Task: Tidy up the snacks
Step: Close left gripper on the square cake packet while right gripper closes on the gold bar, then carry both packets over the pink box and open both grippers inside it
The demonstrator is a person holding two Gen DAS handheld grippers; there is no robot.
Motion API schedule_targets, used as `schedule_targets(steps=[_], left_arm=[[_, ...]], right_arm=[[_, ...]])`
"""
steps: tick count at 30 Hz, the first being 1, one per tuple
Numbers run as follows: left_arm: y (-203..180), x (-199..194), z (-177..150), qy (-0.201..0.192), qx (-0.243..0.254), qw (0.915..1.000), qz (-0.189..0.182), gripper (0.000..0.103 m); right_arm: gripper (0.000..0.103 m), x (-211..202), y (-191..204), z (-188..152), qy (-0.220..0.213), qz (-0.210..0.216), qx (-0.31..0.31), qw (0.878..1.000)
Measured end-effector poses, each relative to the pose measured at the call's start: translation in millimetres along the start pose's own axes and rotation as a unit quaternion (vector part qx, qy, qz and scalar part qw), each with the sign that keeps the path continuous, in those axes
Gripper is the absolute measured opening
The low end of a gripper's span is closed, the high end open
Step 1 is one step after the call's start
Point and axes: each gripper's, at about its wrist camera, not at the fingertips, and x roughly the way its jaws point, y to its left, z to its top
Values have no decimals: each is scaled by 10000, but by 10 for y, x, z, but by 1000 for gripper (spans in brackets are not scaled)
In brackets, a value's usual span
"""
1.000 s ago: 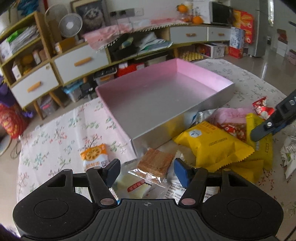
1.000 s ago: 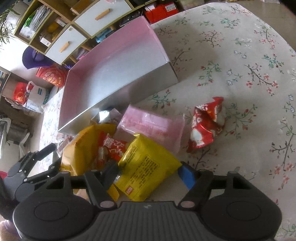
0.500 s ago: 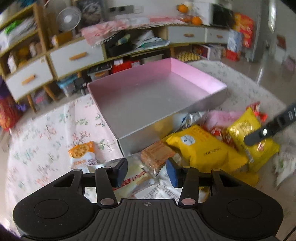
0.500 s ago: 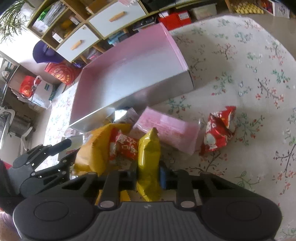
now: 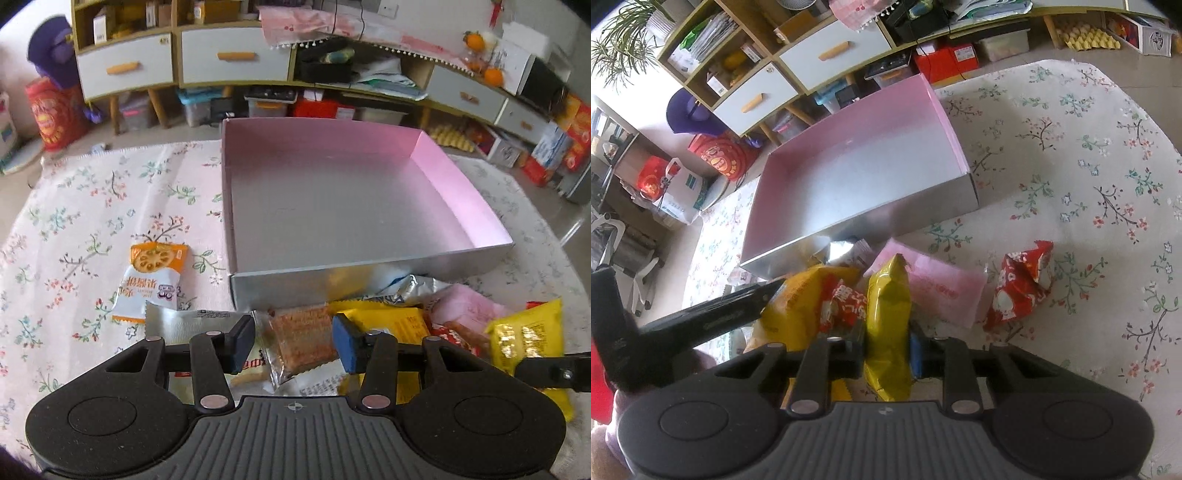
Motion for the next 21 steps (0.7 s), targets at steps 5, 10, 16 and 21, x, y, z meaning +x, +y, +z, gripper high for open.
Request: schedule_targets(steps=[5, 10, 16, 21], left_arm=[[-88, 28, -27, -39, 96, 9999, 137, 46], [-107, 113, -71, 251, -57, 9996, -87, 48], [-66, 97, -109, 143, -283, 9995, -40, 39], [20, 8, -142, 156, -459, 9987, -147, 38]], right_arm=[[7, -13, -30, 4, 26, 24, 6, 10000], [7, 7, -18, -1, 93, 62, -34, 9999], [7, 11, 9, 14, 57, 29, -79, 9999], [6, -52, -29, 48, -37, 49, -45, 10000]])
